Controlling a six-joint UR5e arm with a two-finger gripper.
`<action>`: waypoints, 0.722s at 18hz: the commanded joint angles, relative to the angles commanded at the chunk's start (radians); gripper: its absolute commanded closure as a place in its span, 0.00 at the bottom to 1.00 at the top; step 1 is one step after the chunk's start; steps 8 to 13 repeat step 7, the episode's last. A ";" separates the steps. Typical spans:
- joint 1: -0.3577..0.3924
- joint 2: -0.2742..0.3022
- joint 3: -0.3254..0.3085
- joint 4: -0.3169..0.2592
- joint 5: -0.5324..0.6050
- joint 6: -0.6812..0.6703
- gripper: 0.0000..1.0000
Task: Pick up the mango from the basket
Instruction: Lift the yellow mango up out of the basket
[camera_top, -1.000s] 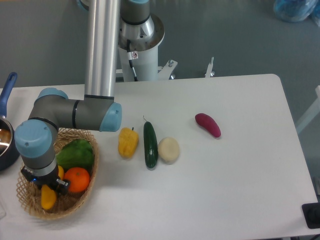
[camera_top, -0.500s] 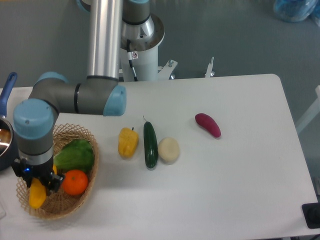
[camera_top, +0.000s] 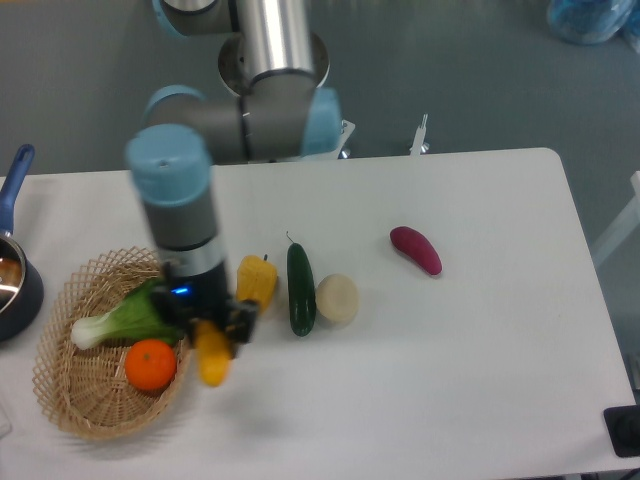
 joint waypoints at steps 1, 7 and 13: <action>0.011 -0.003 -0.011 -0.002 0.003 0.034 0.83; 0.147 -0.021 -0.028 -0.005 0.043 0.284 0.84; 0.147 -0.021 -0.028 -0.005 0.043 0.284 0.84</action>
